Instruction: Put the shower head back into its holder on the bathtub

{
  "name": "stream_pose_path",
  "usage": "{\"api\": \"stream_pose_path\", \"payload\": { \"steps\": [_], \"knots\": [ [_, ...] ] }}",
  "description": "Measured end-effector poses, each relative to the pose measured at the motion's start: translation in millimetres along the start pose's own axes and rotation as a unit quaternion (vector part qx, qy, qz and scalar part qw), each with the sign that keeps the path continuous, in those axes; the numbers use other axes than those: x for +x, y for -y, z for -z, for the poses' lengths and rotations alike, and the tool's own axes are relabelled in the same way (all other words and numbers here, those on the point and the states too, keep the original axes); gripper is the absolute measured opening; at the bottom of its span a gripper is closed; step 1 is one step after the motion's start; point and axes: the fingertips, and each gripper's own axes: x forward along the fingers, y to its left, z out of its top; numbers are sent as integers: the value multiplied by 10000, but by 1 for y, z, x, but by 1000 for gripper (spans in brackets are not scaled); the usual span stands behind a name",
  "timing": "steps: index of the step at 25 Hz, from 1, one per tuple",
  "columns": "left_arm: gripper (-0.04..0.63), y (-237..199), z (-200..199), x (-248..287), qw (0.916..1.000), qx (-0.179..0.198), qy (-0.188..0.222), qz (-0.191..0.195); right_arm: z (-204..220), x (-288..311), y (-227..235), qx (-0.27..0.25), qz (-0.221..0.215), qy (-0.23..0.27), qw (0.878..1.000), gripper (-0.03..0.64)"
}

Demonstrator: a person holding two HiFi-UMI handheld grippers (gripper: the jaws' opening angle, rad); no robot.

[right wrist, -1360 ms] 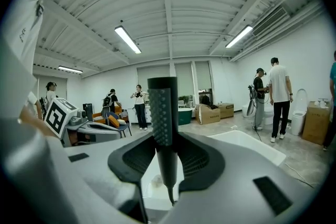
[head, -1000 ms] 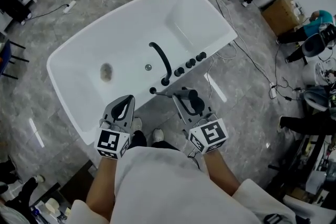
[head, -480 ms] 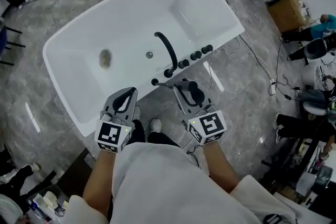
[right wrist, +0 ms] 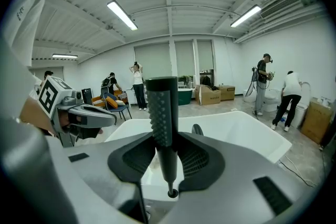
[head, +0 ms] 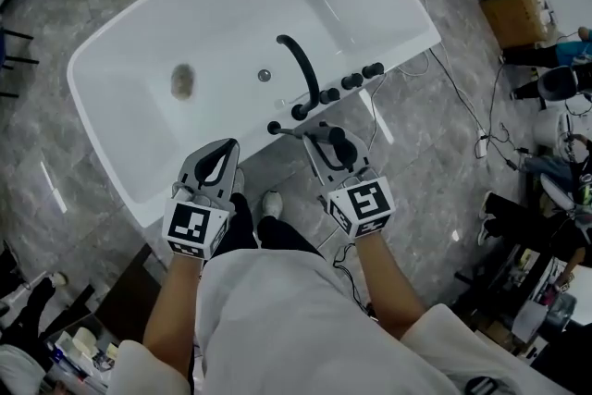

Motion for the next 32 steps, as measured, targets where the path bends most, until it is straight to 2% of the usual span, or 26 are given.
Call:
{"api": "stream_pose_path", "payload": {
  "steps": [5,32],
  "knots": [
    [9,-4,15,2,9999,-63,-101,-21,18,13,2,137,-15,-35,9999,141],
    [9,-8,95,52,9986,-263,-446,82,118,79,17,210,-98,-519,9984,141]
  ]
}}
